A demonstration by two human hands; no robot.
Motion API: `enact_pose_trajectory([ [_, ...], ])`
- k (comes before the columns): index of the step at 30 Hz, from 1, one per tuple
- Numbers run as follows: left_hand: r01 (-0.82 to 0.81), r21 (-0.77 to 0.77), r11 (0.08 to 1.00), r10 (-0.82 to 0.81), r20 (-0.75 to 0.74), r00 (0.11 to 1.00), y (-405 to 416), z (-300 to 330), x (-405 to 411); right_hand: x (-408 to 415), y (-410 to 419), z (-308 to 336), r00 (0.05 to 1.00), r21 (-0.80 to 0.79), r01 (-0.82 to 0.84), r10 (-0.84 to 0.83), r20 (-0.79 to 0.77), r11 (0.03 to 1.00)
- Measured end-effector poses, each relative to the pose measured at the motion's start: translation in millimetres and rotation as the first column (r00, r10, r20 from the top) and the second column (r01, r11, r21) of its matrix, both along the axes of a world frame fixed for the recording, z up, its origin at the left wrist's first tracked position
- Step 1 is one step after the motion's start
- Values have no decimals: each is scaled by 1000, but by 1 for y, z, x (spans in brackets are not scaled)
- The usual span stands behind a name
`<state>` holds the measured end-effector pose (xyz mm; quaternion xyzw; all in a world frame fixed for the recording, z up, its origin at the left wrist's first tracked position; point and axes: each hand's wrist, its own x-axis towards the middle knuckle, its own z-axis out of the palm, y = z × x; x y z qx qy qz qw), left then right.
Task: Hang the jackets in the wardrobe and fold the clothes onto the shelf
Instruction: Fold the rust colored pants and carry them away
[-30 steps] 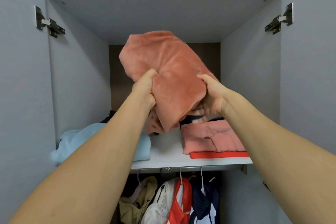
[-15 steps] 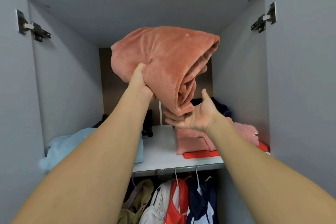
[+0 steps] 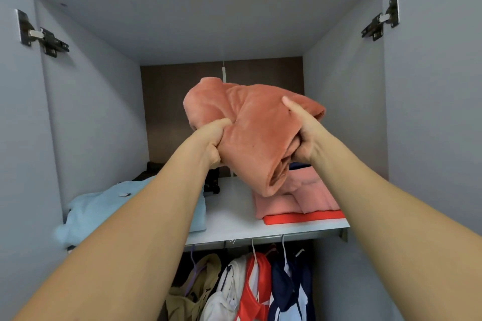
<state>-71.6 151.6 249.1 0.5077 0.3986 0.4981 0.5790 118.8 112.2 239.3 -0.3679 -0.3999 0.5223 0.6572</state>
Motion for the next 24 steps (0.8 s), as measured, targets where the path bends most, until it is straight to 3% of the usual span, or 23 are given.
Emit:
enact_pose_trajectory([
  [6, 57, -47, 997, -56, 24, 998, -1, -7, 15, 19, 3, 17, 969, -23, 229, -226, 99, 973],
  [9, -132, 15, 991, 126, 225, 966, 10, -5, 29, 41, 4, 23, 959, 7, 266, -266, 95, 964],
  [11, -187, 48, 981, 160, 339, 927, 25, -3, 32, 64, 7, 27, 953, 6, 278, -276, 126, 961],
  [13, -168, 59, 984, 146, 273, 951, 37, -3, 39, 91, 10, 34, 942, -28, 273, -261, 212, 962],
  [16, -133, 96, 986, 132, 16, 991, 54, -7, 63, 125, 19, 44, 890, -111, 250, -183, 418, 962],
  [17, -115, 125, 985, 127, -90, 988, 62, -13, 74, 132, 25, 44, 800, -125, 295, -173, 574, 947],
  [19, -57, 198, 979, 127, -361, 924, 76, -32, 98, 145, 43, 31, 489, -59, 439, -184, 853, 897],
  [22, 53, 255, 966, 172, -775, 608, 92, -68, 128, 152, 72, -6, 156, 32, 604, -157, 975, 796],
  [24, 14, 318, 948, 279, -851, 444, 98, -76, 139, 146, 84, -12, -94, 195, 681, -180, 979, 705],
])
